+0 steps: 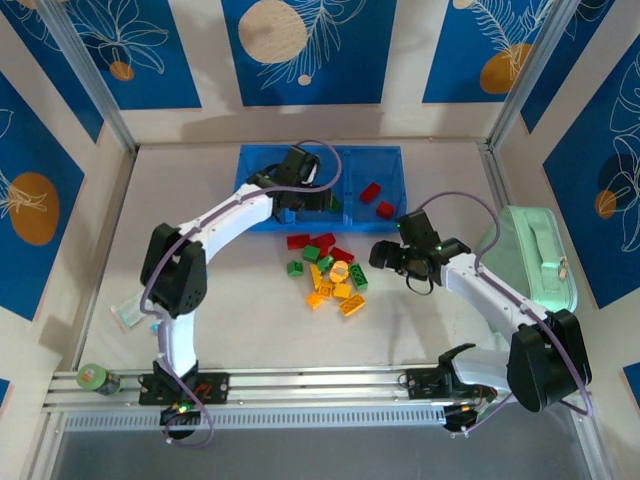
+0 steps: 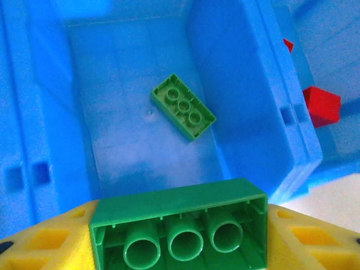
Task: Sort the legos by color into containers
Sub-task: Place the lego in the container, then move the lego to the center of the table.
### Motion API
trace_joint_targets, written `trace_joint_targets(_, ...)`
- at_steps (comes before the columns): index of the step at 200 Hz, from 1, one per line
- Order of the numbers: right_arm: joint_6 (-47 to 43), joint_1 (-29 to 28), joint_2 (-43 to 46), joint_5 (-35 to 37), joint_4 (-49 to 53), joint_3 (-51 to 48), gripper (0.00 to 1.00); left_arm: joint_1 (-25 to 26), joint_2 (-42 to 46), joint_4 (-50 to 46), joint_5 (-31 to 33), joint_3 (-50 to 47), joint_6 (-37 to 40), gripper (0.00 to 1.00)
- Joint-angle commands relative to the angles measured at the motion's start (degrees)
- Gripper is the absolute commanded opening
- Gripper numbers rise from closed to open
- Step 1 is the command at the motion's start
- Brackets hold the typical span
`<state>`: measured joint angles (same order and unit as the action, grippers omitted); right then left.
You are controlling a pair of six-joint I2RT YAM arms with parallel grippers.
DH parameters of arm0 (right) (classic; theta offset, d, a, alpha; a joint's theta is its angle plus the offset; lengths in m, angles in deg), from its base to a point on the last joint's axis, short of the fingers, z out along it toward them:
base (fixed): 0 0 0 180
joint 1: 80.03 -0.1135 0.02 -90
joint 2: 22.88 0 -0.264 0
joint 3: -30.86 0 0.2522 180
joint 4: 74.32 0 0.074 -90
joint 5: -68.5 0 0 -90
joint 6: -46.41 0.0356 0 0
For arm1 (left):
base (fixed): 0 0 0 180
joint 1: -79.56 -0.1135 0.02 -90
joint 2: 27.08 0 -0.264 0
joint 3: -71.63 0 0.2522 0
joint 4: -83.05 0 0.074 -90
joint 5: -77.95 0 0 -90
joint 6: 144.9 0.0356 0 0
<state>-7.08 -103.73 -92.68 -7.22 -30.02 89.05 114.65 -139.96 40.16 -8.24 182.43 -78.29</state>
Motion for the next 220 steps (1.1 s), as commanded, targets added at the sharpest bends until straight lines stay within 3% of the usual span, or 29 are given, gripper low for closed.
trace_joint_targets(1, 0.9, -1.3, 1.3, -1.5, 0.6, -0.7, 0.85, -1.2, -2.9, -1.0, -2.3, 6.0, 3.0, 0.59)
trace_joint_targets(13, 1.0, -1.8, 1.3, -1.3, 0.7, -0.7, 0.85, -1.6, -4.7, -2.2, -2.7, 9.1, 3.8, 0.63)
trace_joint_targets(34, 1.2, -2.3, 1.5, -1.0, 1.2, -0.3, 0.85, -1.9, -6.7, -5.0, -2.4, 13.7, 5.1, 0.85)
trace_joint_targets(68, 1.2, -2.6, 2.1, -0.3, 1.7, -0.1, 0.85, -1.9, -3.2, -4.5, -1.6, 11.3, 5.6, 0.94)
trace_joint_targets(116, 1.4, -2.8, 1.6, -0.1, 1.1, -0.4, 0.85, -1.3, 10.6, 3.8, -2.3, -9.7, 4.1, 0.88)
trace_joint_targets(151, 1.4, -2.8, 0.4, -0.9, -0.5, -1.0, 0.85, -1.4, 17.9, 10.5, -1.9, -27.7, 3.1, 0.76)
trace_joint_targets(220, 2.0, -4.4, -2.0, -0.8, -0.9, 0.2, 0.84, -2.9, 14.1, 15.8, -4.4, -33.5, -0.8, 0.68)
